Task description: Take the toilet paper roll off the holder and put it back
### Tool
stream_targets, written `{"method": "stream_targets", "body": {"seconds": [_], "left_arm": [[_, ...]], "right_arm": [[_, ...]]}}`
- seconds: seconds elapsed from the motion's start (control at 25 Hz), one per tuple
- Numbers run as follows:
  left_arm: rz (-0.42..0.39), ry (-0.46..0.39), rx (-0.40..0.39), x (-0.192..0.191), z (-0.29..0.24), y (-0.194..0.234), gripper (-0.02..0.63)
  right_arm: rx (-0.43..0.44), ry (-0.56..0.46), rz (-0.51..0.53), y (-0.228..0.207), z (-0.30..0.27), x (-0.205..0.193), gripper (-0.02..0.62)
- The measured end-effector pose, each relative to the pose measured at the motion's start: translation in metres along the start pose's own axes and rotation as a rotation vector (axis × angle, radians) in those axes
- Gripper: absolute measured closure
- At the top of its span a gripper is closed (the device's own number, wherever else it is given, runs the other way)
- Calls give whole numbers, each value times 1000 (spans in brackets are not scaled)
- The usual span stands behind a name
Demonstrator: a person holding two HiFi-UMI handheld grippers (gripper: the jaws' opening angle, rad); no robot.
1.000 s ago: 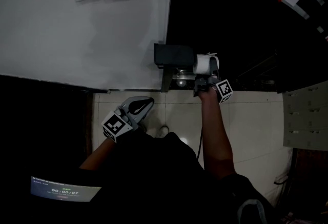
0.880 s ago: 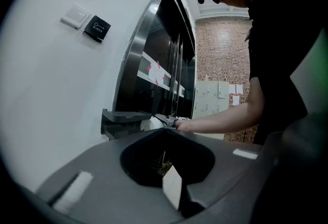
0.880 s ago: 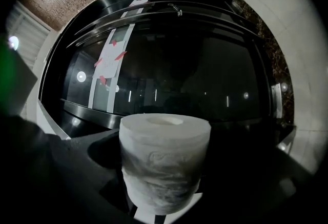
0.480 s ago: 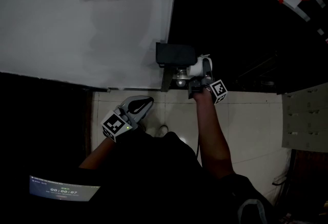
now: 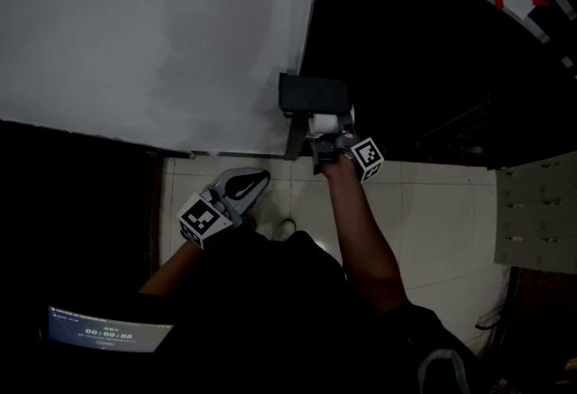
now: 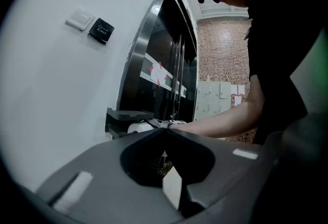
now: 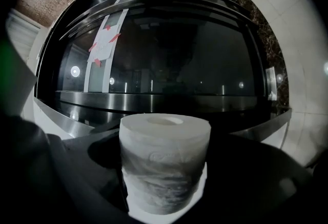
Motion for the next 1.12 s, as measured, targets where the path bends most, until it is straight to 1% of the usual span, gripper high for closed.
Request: {"method": "stream_targets", "body": {"seconds": [0.2, 0.36, 0.52, 0.6, 0.76, 0.92, 1.04, 1.12], "left_arm": [[-2, -1, 19, -2, 4, 3, 601], [3, -1, 31, -3, 5, 3, 601], [11, 2, 39, 0, 5, 3, 601], [0, -5, 40, -3, 5, 5, 601], [-4, -9, 38, -4, 3, 5, 601], [8, -2, 37, -2, 2, 3, 601], [19, 4, 40, 1, 2, 2, 601], [10, -1, 40, -2, 2, 4, 601]], "right_arm": [[11, 27, -7, 4, -8, -25, 137], [16, 33, -6, 7, -12, -39, 137], [10, 64, -17, 9, -12, -54, 137], [11, 76, -20, 8, -12, -59, 137], [12, 86, -17, 7, -12, -64, 136], [9, 61, 9, 8, -8, -60, 134], [16, 65, -1, 8, -9, -56, 133], [19, 70, -12, 7, -8, -56, 133]]}}
Point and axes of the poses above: the fingertips, and each gripper's own axes: z backward along the fingers, y to its left, x out of its top, the point moved 7 cm from there along z, backward along the fingers, and after that the axes turned 4 degrees about -y, right-handed, at the moved point
